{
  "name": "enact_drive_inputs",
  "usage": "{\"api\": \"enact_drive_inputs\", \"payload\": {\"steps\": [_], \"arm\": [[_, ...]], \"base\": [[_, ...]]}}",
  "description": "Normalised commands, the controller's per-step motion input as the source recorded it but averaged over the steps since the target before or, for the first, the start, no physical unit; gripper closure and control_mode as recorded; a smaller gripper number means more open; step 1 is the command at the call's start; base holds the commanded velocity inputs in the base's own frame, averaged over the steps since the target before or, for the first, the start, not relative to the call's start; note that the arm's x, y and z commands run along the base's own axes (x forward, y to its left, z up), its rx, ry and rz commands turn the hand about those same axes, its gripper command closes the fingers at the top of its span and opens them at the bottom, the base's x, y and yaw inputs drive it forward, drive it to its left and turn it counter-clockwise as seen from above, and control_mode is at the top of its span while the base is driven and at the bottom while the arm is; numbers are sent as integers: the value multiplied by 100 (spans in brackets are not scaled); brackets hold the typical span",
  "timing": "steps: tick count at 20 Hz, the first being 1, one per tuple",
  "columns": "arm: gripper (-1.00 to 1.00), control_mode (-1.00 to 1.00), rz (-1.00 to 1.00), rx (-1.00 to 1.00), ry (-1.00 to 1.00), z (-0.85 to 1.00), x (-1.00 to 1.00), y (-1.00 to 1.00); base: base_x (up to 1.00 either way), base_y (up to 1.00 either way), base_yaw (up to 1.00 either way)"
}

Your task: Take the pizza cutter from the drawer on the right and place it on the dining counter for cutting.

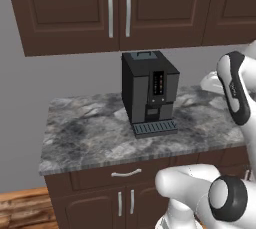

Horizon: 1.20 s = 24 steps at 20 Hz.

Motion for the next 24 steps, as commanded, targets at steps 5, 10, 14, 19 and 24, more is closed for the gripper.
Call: {"api": "enact_drive_inputs", "payload": {"steps": [5, 10, 14, 19, 24], "arm": [[-100, -100, -24, 12, 0, -30, -8, -51], [-100, -100, -28, 12, 0, -49, -8, -29], [-100, -100, -26, 14, 0, -54, -10, -35], [-100, -100, -22, 15, 0, -54, -13, -52], [-100, -100, -16, 11, 0, -51, -4, -64]], "base": [[0, 0, 0], [0, 0, 0], [0, 0, 0], [0, 0, 0], [0, 0, 0]]}}
